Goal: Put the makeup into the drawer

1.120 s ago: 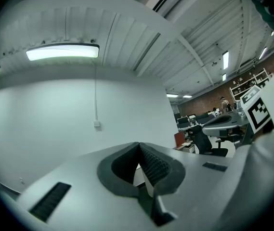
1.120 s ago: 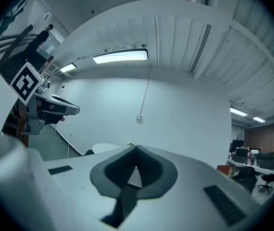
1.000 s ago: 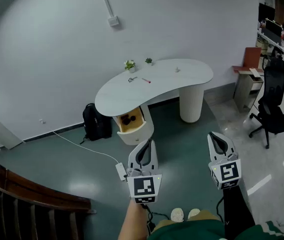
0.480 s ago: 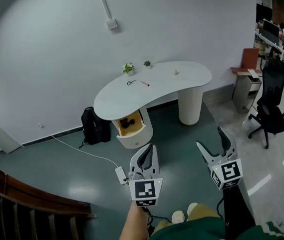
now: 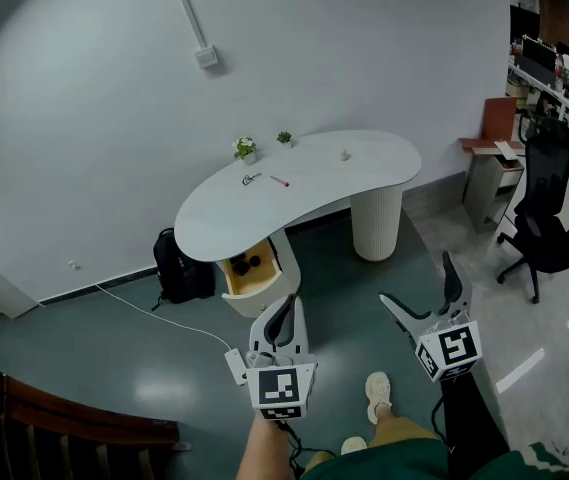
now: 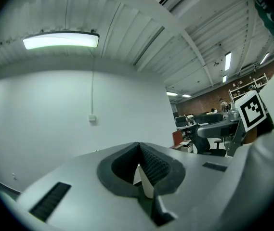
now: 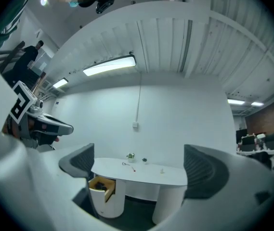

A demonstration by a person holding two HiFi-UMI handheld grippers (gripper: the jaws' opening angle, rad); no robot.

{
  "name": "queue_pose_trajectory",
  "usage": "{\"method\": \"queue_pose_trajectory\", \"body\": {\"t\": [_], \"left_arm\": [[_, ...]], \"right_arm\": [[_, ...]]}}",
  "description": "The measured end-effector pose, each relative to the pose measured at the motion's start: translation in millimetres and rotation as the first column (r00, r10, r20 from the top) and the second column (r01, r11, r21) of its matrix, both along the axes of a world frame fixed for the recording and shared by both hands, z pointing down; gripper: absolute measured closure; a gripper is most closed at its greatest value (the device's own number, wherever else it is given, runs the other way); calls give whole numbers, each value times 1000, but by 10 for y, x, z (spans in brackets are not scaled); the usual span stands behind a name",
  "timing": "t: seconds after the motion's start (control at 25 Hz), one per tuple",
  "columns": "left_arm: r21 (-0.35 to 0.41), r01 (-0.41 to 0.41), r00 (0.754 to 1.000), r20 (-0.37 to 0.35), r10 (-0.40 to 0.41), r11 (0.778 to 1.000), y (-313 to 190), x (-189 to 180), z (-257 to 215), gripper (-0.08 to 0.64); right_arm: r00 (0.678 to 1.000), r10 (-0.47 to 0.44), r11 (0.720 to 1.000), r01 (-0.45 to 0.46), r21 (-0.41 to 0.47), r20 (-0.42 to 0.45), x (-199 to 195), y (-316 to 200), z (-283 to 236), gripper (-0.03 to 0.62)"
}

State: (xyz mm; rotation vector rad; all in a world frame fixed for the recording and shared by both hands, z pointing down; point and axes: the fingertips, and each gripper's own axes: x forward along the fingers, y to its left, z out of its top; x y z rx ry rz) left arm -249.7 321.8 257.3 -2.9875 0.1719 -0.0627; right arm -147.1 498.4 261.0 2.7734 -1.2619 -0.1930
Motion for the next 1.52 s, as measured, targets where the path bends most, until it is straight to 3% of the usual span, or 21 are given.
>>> {"method": "queue_pose_trajectory", "body": {"t": [0.64,1.2,1.52], "left_arm": [[22,58,998,2,-58,998,-435,2147,44,560],[36,42,999,-13,-42,998,-886,3197,33,560],[23,5,999,-35,-4,1000,-1526,4184,112,560]], "right_arm": [[998,-56,998,56,25,12,2266,-403,20,12],[995,-97,995,97,6,5,3258,-988,94,25],[998,-66,997,66,-28,-4,4160,-1655,195,29]]}}
